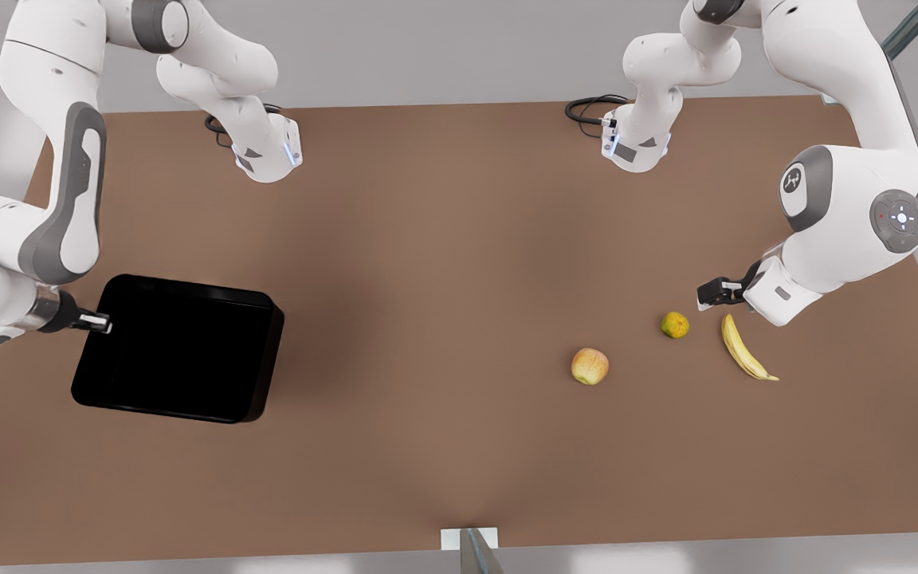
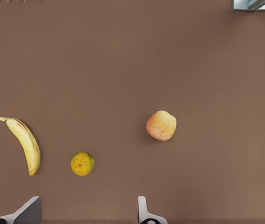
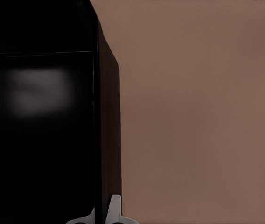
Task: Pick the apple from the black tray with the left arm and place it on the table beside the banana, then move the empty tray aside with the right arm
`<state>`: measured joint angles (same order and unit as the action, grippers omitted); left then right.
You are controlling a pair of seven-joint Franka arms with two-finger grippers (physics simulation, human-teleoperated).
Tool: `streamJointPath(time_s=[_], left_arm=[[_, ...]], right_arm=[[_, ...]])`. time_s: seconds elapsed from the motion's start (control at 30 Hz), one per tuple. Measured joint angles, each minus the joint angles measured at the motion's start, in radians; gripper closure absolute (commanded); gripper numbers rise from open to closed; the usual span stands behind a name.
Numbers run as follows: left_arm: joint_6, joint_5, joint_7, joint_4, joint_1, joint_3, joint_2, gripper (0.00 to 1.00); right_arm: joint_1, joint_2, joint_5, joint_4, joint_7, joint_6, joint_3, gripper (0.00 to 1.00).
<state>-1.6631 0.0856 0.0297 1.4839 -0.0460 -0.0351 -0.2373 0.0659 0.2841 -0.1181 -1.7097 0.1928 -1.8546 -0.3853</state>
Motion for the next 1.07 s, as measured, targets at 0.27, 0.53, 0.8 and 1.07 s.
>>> streamJointPath(time_s=[0.27, 0.53, 0.8, 1.07], left_arm=[[0.000, -0.003, -0.009, 0.000, 0.000, 0.000, 0.000, 0.00], [-0.002, -0.003, -0.014, 0.000, 0.000, 0.000, 0.000, 0.00], [-0.005, -0.004, -0.012, -0.014, -0.002, -0.018, -0.005, 0.00], [-0.008, -0.007, -0.008, -0.017, -0.001, -0.020, -0.014, 0.00]], right_arm=[[-0.089, 0.235, -0.061, 0.096, 0.251, -0.041, 0.010, 0.83], [-0.101, 0.321, -0.106, 0.149, 0.421, -0.083, 0.011, 0.02], [0.214, 0.059, -0.137, 0.205, 0.445, 0.107, 0.014, 0.00], [0.373, 0.024, -0.135, 0.223, 0.282, 0.240, 0.015, 0.00]])
